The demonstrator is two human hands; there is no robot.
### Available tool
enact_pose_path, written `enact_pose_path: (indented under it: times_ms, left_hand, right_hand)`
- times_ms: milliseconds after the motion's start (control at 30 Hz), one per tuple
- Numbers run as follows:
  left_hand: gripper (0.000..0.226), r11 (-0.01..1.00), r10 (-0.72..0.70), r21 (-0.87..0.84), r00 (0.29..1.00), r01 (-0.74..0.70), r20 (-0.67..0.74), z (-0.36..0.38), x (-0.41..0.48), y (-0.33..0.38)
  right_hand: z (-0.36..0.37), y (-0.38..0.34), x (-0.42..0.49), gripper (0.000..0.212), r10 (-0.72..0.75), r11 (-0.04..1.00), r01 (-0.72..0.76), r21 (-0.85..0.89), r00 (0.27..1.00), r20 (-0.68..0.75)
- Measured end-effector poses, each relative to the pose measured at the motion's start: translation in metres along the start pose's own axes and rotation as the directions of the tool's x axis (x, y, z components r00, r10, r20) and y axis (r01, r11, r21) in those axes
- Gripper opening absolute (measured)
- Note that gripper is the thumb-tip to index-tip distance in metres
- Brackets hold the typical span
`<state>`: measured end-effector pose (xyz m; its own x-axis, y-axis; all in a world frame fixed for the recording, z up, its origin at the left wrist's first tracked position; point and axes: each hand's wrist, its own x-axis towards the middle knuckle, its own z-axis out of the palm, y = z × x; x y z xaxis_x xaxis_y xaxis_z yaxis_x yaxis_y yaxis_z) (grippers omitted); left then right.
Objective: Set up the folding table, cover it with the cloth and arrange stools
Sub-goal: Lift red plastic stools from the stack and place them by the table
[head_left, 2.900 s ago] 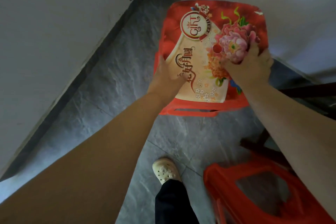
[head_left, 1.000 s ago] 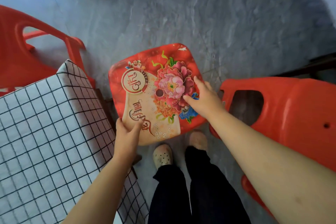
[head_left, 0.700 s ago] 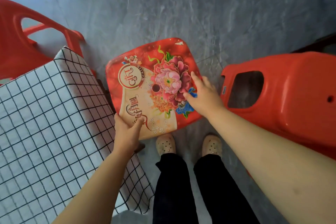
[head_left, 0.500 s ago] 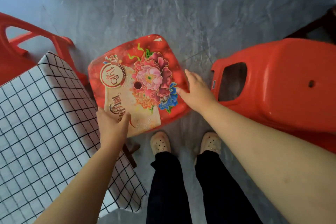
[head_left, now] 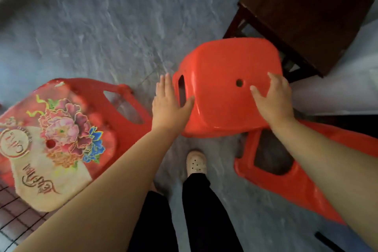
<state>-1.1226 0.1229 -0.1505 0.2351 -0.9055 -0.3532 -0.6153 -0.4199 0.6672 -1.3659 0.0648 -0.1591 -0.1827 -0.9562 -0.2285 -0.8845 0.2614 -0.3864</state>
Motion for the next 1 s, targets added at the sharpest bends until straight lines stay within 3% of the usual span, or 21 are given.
enact_pose_path:
  times_ms: [100, 267, 533, 700, 833, 1000]
  left_hand:
    - [0.086, 1.0, 0.03, 0.002, 0.994, -0.03, 0.105, 0.04, 0.006, 0.034]
    - [0.092, 0.993, -0.116, -0.007, 0.972, 0.12, 0.205, 0.075, 0.018, 0.047]
    - [0.11, 0.962, -0.272, 0.033, 0.943, 0.271, 0.19, 0.096, 0.03, 0.041]
    - [0.116, 0.956, -0.292, 0.061, 0.946, 0.286, 0.142, 0.104, 0.03, 0.04]
    - [0.127, 0.936, -0.346, -0.011, 0.923, 0.353, 0.172, 0.105, 0.03, 0.035]
    - [0.129, 0.953, -0.298, -0.006, 0.941, 0.303, 0.162, 0.102, 0.027, 0.03]
  right_hand:
    - [-0.009, 0.034, 0.012, 0.074, 0.106, 0.994, -0.106, 0.01, 0.993, 0.047]
    - [-0.007, 0.06, 0.027, 0.088, 0.157, 0.986, -0.163, 0.043, 0.982, 0.109]
    - [0.008, 0.079, 0.052, 0.113, 0.239, 0.948, -0.283, 0.149, 0.937, 0.255]
    - [0.018, 0.08, 0.051, 0.124, 0.242, 0.916, -0.315, 0.249, 0.928, 0.282]
    - [0.02, 0.081, 0.05, 0.131, 0.238, 0.916, -0.306, 0.258, 0.935, 0.264]
    - [0.021, 0.08, 0.051, 0.133, 0.26, 0.919, -0.324, 0.223, 0.926, 0.275]
